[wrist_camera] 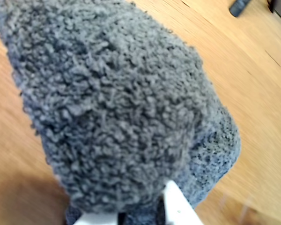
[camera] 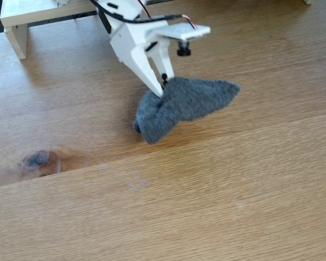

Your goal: Clean the area in front of the robot

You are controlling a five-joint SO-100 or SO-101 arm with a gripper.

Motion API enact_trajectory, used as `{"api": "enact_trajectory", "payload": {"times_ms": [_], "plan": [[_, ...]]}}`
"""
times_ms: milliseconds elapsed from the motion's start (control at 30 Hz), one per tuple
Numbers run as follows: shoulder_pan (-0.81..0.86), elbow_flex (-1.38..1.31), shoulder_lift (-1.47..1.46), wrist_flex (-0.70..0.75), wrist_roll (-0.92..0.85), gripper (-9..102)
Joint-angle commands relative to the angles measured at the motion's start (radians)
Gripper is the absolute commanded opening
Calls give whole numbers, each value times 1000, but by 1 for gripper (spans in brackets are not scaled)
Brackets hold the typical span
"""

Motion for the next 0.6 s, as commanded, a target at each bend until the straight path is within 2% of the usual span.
{"api": "enact_trajectory", "payload": {"times_ms": [0, 300, 433, 567], "plan": [[2, -356, -152, -20, -12, 0], [137, -792, -583, 140, -247, 0], [232, -867, -646, 202, -279, 0], [322, -874, -657, 192, -314, 0]]}}
